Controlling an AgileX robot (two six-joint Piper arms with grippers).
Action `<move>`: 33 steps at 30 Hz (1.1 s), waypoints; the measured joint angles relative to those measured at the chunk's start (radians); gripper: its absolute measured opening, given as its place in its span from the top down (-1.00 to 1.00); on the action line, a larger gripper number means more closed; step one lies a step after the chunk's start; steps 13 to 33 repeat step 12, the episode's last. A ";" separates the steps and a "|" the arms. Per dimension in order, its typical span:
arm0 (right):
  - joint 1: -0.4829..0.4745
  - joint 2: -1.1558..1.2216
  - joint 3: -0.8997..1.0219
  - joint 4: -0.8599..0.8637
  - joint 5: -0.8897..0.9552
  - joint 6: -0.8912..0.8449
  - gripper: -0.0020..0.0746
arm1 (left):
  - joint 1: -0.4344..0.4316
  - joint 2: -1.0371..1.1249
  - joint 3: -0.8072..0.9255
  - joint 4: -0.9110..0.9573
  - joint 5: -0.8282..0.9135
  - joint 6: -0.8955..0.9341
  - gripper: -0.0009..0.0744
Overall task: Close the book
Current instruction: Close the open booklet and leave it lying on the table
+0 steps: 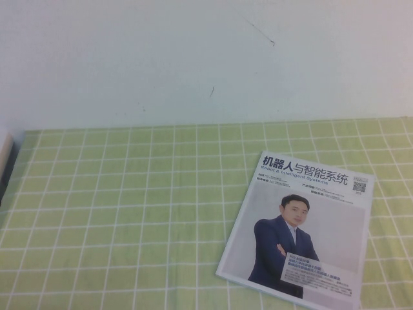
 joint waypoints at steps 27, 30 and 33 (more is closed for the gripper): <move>-0.001 0.000 -0.001 -0.080 0.105 0.175 0.96 | 0.000 0.000 0.000 0.000 0.000 -0.011 0.99; -0.001 0.000 -0.001 -0.080 0.105 0.175 0.96 | 0.000 0.000 0.000 0.000 0.000 -0.011 0.99; -0.001 0.000 -0.001 -0.080 0.105 0.175 0.96 | 0.000 0.000 0.000 0.000 0.000 -0.011 0.99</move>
